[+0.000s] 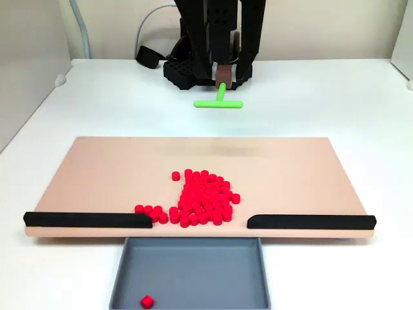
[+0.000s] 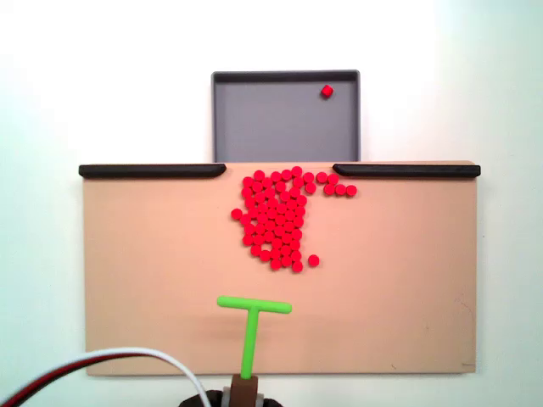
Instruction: Gather the right side granules
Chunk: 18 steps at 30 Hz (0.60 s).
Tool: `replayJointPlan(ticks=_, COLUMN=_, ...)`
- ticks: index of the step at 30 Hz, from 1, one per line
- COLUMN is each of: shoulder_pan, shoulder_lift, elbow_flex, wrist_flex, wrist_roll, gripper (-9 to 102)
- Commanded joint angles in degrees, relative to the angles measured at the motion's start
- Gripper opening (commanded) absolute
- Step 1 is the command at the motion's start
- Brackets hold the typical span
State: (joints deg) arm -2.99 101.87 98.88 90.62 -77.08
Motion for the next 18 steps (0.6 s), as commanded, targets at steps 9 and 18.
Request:
replayJointPlan(ticks=9, shoulder_pan=1.76, shoulder_lift=-2.37, elbow_flex=-0.79, wrist_flex=-2.29, wrist_roll=-8.09, gripper=0)
replayJointPlan(ticks=18, shoulder_pan=1.76, shoulder_lift=-2.20, elbow_flex=-0.79, wrist_flex=-2.29, wrist_roll=-8.09, gripper=0)
